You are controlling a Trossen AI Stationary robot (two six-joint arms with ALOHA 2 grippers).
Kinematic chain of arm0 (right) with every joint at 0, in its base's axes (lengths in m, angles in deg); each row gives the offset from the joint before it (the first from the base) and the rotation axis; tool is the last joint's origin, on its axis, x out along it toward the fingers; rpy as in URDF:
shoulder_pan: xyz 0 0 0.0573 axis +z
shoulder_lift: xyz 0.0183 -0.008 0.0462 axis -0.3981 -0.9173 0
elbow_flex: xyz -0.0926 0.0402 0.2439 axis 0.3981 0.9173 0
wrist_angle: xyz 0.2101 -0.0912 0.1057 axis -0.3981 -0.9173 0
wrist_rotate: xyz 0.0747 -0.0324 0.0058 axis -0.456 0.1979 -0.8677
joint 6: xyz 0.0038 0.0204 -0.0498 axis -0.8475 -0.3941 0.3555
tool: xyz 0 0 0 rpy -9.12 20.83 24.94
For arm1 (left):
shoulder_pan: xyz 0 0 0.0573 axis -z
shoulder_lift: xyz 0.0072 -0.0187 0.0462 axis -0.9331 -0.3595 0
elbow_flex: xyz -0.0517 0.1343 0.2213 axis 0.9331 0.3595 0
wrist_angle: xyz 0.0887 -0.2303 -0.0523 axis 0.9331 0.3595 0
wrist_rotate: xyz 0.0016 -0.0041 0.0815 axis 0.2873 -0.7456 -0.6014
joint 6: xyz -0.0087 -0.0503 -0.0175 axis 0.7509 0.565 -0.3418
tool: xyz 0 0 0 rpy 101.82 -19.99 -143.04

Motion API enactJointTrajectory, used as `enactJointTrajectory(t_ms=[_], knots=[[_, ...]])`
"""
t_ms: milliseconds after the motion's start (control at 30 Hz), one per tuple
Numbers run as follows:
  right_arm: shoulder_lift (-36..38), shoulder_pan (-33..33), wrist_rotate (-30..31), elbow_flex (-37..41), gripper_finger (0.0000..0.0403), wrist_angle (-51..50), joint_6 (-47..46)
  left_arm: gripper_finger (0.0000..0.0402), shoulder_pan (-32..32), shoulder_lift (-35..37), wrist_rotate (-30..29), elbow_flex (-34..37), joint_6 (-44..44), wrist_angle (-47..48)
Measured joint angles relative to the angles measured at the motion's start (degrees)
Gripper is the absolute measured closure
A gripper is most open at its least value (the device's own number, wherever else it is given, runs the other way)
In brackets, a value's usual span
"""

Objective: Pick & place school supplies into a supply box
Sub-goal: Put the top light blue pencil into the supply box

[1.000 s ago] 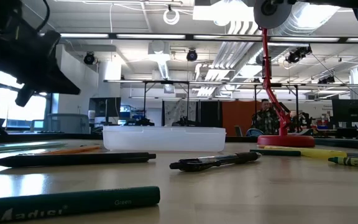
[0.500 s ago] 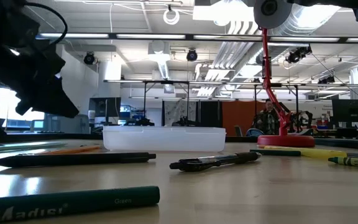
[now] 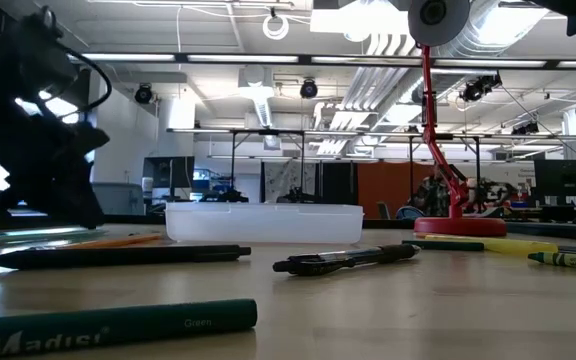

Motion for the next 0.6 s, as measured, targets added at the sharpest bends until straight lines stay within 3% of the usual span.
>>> enactJointTrajectory(t_ms=[367,600], knots=[[0.0,0.0,-0.06,0.02,0.0402,-1.14,0.44,0.0291,0.02,-5.04,-0.44,-0.13,5.35,-0.61],[0.0,0.0,-0.06,0.0,0.0402,-1.14,0.44,0.0291,0.02,-7.6,-0.88,-0.22,1.26,-0.75]])
